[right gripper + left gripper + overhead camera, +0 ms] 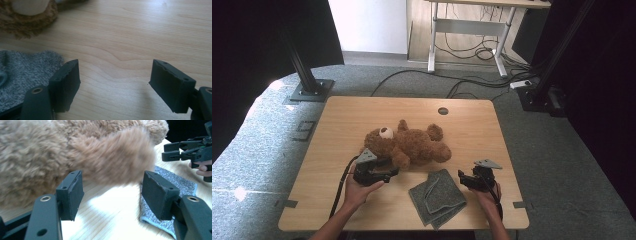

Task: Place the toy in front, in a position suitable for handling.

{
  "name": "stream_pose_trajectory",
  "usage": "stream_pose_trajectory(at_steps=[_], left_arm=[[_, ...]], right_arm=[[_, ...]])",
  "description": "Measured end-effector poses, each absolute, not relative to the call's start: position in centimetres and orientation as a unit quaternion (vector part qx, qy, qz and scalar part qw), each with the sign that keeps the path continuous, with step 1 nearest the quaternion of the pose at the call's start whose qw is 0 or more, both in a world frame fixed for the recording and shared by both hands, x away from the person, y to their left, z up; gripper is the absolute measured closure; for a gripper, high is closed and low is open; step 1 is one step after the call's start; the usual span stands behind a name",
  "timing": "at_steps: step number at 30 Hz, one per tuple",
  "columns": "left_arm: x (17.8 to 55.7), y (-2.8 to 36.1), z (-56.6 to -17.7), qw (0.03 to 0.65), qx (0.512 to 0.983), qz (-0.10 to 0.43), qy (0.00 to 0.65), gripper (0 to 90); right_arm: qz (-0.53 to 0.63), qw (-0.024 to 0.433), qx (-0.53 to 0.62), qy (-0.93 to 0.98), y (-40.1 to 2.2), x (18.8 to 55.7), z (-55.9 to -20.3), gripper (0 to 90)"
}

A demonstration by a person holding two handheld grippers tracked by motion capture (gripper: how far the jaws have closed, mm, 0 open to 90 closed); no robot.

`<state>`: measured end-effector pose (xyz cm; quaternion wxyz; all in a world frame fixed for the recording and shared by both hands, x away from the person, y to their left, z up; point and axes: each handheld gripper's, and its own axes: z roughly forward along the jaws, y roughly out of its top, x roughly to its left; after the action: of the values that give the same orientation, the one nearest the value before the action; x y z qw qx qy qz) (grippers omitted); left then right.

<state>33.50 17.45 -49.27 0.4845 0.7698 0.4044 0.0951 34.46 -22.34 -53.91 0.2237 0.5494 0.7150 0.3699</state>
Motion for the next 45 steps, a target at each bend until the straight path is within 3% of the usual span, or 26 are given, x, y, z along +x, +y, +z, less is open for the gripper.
stream_pose_trajectory(at_steps=[19,35,45], left_arm=[[32.8,20.6,-50.4,0.468,0.757,0.112,0.441,34.2],[31.4,13.5,-51.9,0.443,0.809,0.049,0.383,32.2],[32.4,9.0,-52.9,0.423,0.828,0.005,0.367,26.0]], right_arm=[[0.384,0.207,0.525,0.731,-21.5,33.8,-53.8,24.1],[0.385,0.208,0.516,0.736,-21.5,33.4,-53.9,24.3],[0.378,0.209,0.517,0.739,-21.3,33.5,-54.1,24.3]])
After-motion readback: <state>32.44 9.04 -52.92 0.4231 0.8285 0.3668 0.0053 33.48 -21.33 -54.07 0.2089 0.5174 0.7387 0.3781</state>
